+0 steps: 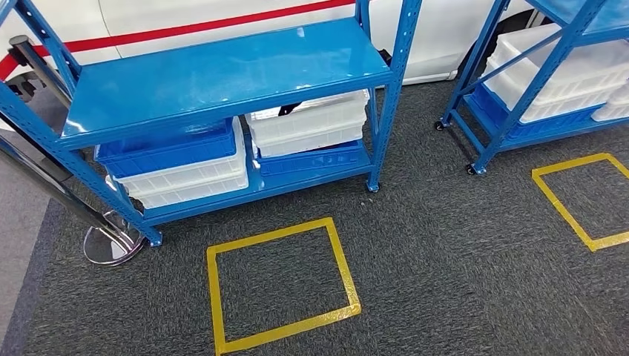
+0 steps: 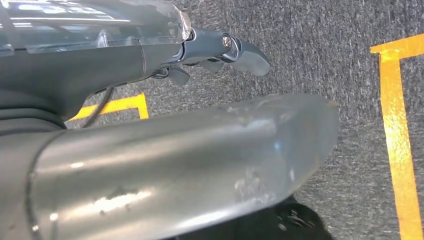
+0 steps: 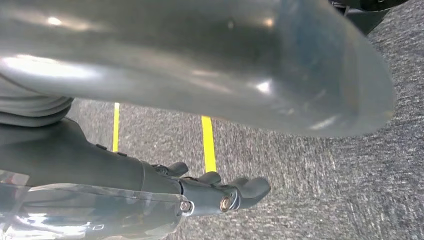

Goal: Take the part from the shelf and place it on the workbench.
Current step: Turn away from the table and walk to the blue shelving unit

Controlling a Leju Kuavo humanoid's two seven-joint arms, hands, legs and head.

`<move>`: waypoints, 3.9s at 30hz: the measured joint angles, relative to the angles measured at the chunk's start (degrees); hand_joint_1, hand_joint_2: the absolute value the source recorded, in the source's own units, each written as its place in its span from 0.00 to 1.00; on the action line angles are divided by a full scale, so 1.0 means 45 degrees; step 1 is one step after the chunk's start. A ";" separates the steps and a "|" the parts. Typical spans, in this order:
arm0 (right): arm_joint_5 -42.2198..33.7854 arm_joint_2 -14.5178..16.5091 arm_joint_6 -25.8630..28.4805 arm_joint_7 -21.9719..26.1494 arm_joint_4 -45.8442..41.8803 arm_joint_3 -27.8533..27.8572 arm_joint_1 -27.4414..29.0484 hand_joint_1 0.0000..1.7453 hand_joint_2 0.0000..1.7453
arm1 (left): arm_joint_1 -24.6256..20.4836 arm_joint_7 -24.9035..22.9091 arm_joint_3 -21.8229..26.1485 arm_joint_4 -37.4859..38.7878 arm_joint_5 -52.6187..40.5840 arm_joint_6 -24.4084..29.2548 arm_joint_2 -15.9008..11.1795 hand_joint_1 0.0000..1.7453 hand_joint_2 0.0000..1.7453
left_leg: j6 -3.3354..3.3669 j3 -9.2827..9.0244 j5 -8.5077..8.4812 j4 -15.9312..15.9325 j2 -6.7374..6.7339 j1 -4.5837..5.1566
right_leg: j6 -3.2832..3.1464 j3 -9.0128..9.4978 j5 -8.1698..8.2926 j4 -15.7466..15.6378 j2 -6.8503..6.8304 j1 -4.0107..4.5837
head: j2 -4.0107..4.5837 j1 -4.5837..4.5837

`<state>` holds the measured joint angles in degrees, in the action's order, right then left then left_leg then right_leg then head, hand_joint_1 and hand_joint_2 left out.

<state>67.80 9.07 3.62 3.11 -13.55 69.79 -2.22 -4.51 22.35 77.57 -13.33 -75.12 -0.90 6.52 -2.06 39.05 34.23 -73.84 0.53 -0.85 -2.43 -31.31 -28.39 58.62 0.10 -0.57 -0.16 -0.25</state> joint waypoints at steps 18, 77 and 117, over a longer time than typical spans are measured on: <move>0.0015 0.0007 -0.0024 0.0053 0.0044 0.0038 0.0002 0.00 0.00 | 0.0059 0.0091 0.0000 -0.0010 0.0029 -0.0028 0.0106 0.00 0.00 | 0.0788 -0.2677 -0.1283 0.4018 -0.0032 0.0109 | 0.0825 -0.1407 -0.0383 0.2322 -0.0049 -0.0187 | 0.0002 0.0125; 0.0097 -0.0034 -0.0041 -0.0168 0.0092 0.0375 0.0071 0.00 0.00 | 0.0094 0.0109 0.0000 -0.0010 0.0126 0.0010 0.0470 0.00 0.00 | 0.1036 -0.2028 -0.1386 0.3572 -0.0036 0.0200 | 0.0809 -0.1180 -0.1744 0.3216 -0.0025 -0.0074 | 0.0001 0.0117; 0.0321 0.0304 -0.0437 -0.0181 0.0097 0.0400 0.0097 0.00 0.00 | 0.0228 -0.0199 -0.0055 -0.0024 -0.0106 0.0270 0.0478 0.00 0.00 | 0.0651 -0.1803 -0.1278 0.3254 -0.0021 0.0296 | 0.0391 -0.0318 0.0100 0.0177 0.0012 0.0047 | 0.0000 0.0024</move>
<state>69.24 10.44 1.65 2.29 -13.11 71.59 -1.78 -3.48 21.45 77.32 -13.44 -75.60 0.31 8.68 0.87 30.93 28.48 -59.20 0.43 0.48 -0.67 -32.74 -27.94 59.42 0.15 -0.35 -0.16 -0.14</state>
